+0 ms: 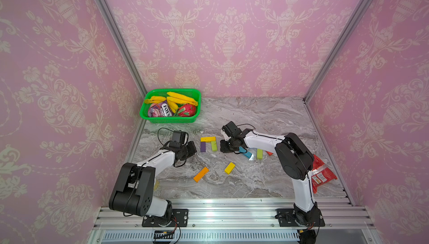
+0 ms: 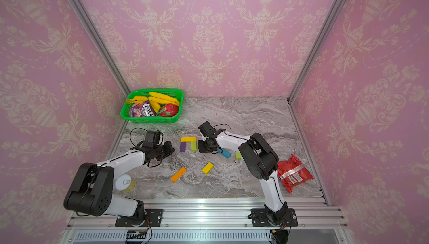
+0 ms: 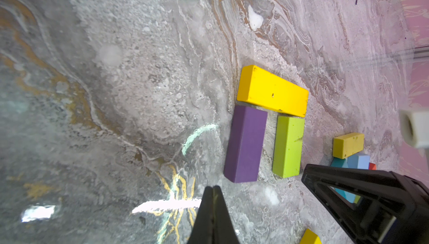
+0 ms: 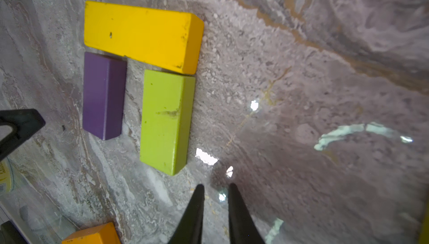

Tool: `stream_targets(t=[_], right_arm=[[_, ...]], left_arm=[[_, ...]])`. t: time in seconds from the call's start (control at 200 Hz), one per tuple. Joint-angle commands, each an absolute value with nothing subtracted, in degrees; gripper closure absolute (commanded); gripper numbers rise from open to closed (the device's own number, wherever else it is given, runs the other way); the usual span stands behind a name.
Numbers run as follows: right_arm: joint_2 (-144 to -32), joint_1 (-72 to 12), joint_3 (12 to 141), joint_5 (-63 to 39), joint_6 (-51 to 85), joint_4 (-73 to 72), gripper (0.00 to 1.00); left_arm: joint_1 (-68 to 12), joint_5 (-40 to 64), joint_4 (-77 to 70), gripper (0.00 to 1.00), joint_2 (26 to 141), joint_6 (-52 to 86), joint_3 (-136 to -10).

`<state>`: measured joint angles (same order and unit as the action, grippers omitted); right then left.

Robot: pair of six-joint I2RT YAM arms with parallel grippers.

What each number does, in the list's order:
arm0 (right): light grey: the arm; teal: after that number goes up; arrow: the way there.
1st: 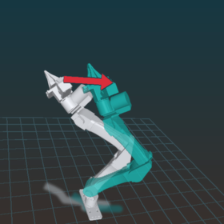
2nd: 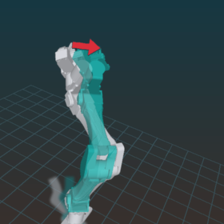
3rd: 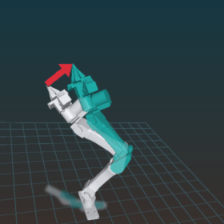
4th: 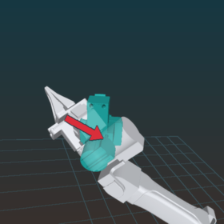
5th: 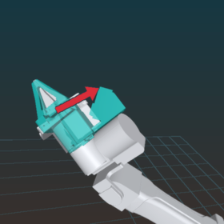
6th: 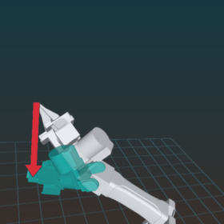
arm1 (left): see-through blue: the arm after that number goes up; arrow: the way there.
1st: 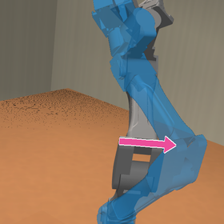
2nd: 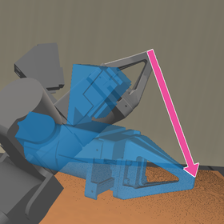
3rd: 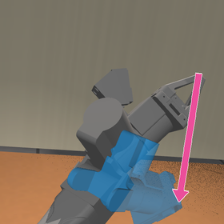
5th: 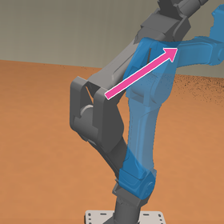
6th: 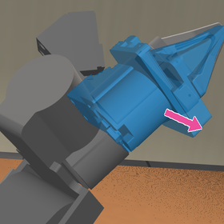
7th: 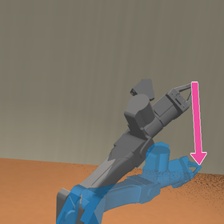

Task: Assemble the letter p with building blocks
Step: Adjust the building block at the center of the board.

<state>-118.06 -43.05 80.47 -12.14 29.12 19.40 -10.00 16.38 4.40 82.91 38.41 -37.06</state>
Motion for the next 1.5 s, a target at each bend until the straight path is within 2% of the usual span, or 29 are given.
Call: stream_targets(t=[0.0,1.496], right_arm=[[-120.29,-43.33,81.96,-12.68,29.96,19.42,0.77],[-123.39,-43.65,85.17,-14.57,29.86,20.76,0.77]], left_arm=[[-10.37,17.79,5.12,1.0,83.4,37.53,-36.87],[-10.37,17.4,5.89,1.0,84.99,36.22,-37.97]])
